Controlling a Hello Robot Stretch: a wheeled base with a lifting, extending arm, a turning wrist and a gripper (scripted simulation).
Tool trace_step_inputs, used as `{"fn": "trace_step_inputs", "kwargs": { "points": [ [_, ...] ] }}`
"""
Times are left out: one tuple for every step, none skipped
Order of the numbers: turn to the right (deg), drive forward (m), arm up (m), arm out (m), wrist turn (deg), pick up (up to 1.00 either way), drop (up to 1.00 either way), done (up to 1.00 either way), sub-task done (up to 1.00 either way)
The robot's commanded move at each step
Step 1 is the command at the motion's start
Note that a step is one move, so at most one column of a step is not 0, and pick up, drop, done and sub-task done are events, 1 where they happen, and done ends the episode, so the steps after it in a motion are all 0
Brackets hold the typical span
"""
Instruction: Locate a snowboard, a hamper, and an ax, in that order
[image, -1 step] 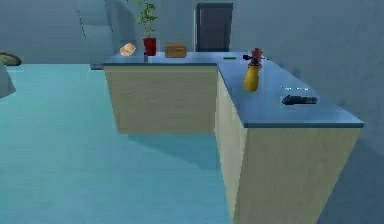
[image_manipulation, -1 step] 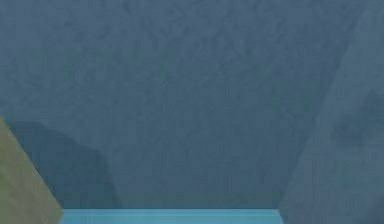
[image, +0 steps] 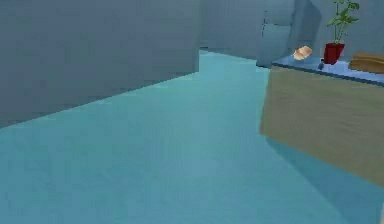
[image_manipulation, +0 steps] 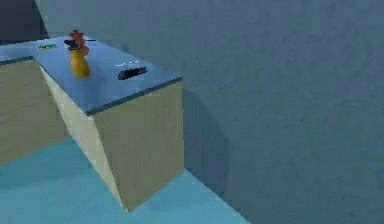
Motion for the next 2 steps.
{"fn": "trace_step_inputs", "kwargs": {
  "points": [
    [-45.0, 0.00, 0.00, 0.00, 0.0, 0.00, 0.00, 0.00, 0.00],
    [-30.0, 0.00, 0.00, 0.00, 0.0, 0.00, 0.00, 0.00, 0.00]
  ]
}}
